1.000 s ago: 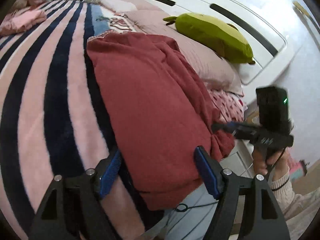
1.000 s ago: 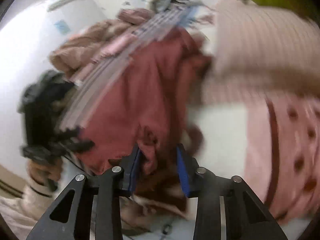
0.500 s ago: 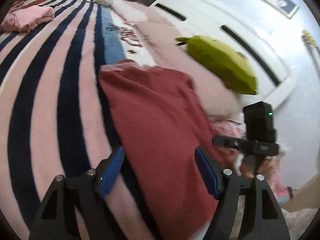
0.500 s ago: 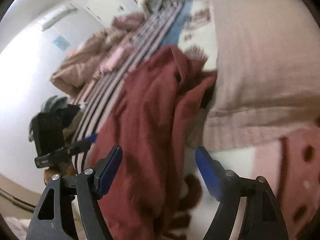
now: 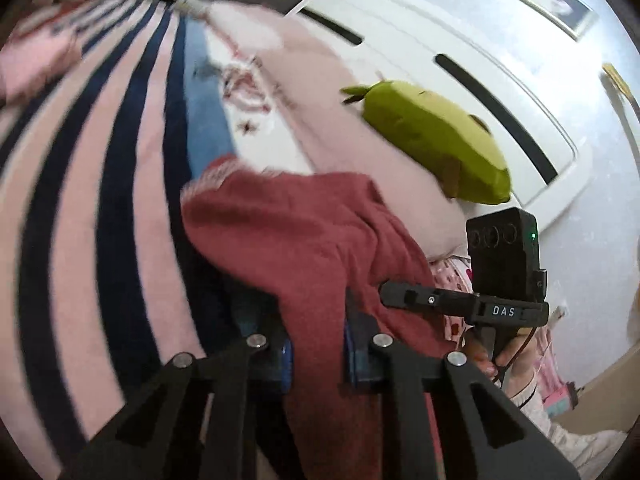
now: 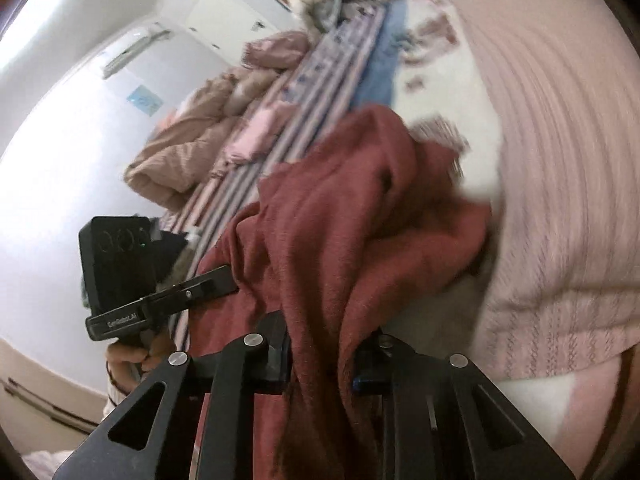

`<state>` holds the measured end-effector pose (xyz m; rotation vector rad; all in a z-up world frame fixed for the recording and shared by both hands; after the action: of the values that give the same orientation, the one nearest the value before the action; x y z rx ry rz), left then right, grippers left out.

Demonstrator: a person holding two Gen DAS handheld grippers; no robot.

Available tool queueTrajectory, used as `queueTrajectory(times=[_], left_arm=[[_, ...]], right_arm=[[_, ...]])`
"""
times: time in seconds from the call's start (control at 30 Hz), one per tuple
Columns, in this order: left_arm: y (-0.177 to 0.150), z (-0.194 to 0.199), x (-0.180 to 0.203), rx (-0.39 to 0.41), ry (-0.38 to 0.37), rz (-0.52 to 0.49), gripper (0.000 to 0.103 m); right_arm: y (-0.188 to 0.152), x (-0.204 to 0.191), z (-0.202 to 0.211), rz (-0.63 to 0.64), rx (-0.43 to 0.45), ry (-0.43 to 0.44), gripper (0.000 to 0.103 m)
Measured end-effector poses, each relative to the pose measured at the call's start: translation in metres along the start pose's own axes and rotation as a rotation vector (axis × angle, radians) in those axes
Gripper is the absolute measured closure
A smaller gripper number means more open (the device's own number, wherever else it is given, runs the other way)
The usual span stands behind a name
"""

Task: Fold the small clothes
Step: 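Lift the folded shirt with both tools and carry it across the bed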

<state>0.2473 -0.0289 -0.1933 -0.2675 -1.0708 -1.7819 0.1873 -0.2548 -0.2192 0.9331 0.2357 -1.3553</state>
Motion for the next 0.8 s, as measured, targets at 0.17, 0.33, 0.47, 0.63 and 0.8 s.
queueTrajectory(times=[0.17, 0.33, 0.47, 0.63, 0.8], left_arm=[[0.017, 0.066, 0.030, 0.098, 0.058, -0.101, 0.088], [0.031, 0.141, 0.052, 0.195, 0.142, -0.167, 0.088], [0.034, 0.215, 0.056, 0.264, 0.207, -0.171, 0.088], [0.027, 0.303, 0.061, 0.353, 0.356, -0.198, 0.088], [0.015, 0.388, 0.066, 0.433, 0.500, -0.194, 0.088]], right_arm=[[0.017, -0.060, 0.016, 0.115, 0.057, 0.030, 0.089], [0.040, -0.139, 0.018, 0.248, 0.108, 0.090, 0.090], [0.058, -0.212, 0.011, 0.368, 0.123, 0.139, 0.090], [0.071, -0.299, -0.012, 0.479, 0.113, 0.212, 0.090], [0.077, -0.384, -0.041, 0.576, 0.096, 0.303, 0.090]])
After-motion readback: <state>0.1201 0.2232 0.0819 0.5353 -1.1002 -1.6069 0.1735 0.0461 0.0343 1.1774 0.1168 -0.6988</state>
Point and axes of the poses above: each gripper's, at about its wrist camera, not at the fingertips, and z roughly against the way its jaws point, x to its right, y to its top, the point moved 2 cm from there along -z, roughly the way its jaws point, and after that the axes turned 5 degrees about -x, right-handed, at the moved point
